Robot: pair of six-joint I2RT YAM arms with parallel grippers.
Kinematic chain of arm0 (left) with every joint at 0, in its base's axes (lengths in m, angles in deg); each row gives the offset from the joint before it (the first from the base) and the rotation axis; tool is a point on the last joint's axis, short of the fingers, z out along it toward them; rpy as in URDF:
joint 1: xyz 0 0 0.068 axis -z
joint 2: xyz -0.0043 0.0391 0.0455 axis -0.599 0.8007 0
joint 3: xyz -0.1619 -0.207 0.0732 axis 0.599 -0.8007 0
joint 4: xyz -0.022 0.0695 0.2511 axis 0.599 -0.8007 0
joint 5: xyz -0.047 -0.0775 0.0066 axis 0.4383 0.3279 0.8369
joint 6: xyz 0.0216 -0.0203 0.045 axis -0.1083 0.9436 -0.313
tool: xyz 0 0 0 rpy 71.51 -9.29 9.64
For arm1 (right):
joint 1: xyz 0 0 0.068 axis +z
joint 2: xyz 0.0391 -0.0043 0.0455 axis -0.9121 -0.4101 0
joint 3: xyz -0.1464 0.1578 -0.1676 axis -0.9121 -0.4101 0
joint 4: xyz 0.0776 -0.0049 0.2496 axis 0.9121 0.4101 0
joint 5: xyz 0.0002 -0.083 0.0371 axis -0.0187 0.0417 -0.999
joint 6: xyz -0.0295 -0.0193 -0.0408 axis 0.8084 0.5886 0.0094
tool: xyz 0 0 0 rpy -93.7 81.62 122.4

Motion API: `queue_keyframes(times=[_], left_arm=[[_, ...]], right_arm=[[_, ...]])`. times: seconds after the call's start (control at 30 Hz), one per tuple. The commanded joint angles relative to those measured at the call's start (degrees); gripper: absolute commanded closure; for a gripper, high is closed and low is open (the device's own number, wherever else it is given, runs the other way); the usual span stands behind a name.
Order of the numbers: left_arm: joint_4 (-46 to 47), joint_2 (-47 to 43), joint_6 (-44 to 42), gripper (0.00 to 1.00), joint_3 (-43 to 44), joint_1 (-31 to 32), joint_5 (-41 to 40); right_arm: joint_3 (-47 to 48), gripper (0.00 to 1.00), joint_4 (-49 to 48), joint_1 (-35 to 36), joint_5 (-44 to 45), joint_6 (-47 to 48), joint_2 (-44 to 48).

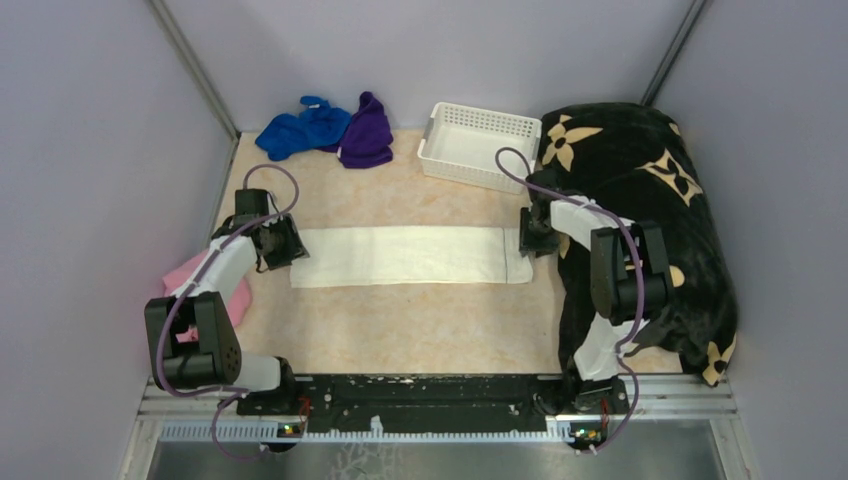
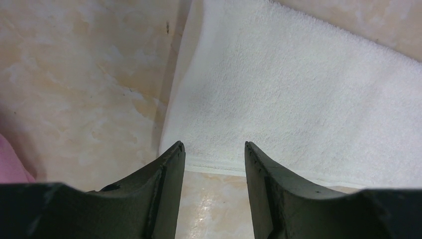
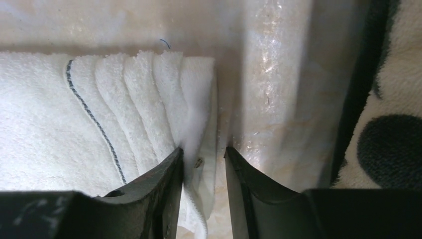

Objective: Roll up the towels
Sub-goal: Fold the towel at the center of the board.

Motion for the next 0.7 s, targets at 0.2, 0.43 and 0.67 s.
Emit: queue_keyframes(times=[0.2,0.43,0.67], left_arm=[[0.5,0.1,-0.4,0.46,1.5,0.3,1.8],[1.0,-1.6,-0.3,0.46,1.1,0.3,2.5],[1.7,-4.1,0.4,0.44,-0.3,0.4,4.3]], right_arm=[[-2.2,0.94,1.6,2.5,-2.0,-0.9,-8.9],[3.7,1.0,7.2,2.5,11.0,-0.9,-0.6],[18.1,1.0,18.3,2.6,26.6,3.1,5.2]])
